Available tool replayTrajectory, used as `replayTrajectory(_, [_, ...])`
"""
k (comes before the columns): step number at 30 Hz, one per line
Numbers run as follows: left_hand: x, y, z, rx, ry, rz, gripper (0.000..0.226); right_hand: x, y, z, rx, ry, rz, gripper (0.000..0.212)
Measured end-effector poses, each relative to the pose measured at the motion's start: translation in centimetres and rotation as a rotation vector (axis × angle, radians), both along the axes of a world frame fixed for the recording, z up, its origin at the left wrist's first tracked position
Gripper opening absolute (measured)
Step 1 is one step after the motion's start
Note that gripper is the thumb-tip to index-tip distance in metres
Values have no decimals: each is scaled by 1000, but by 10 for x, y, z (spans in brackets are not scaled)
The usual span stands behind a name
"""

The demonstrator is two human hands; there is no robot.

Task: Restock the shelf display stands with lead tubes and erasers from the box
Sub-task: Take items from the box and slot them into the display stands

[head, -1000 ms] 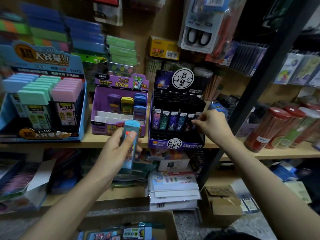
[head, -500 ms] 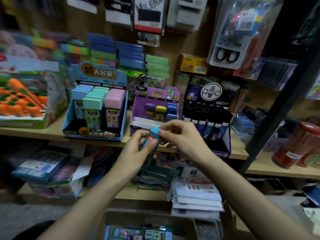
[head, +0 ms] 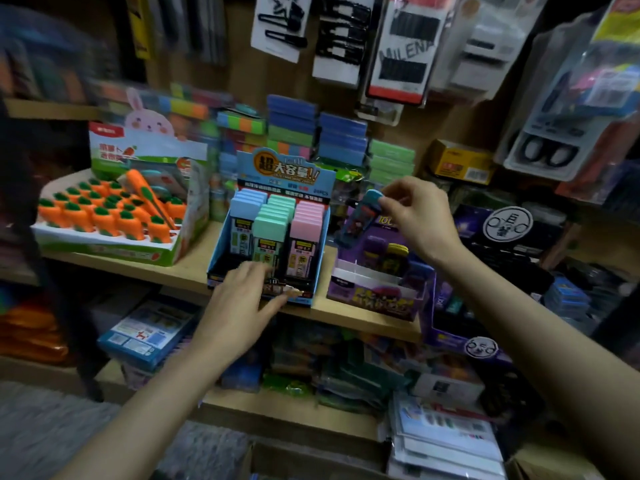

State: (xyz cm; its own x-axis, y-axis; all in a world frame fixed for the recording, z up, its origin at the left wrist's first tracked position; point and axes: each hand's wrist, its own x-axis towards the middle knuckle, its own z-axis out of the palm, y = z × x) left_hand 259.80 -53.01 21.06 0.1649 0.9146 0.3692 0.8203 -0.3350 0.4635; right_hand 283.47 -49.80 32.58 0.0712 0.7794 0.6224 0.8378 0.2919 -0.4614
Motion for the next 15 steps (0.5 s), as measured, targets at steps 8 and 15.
replayTrajectory(8, [-9,9,-16,-24,144,-28,61,3,20,-6,23,-138,34,14])
replayTrajectory(15, [0,10,-15,-28,107,2,56,6,23,-6,65,-135,10,13])
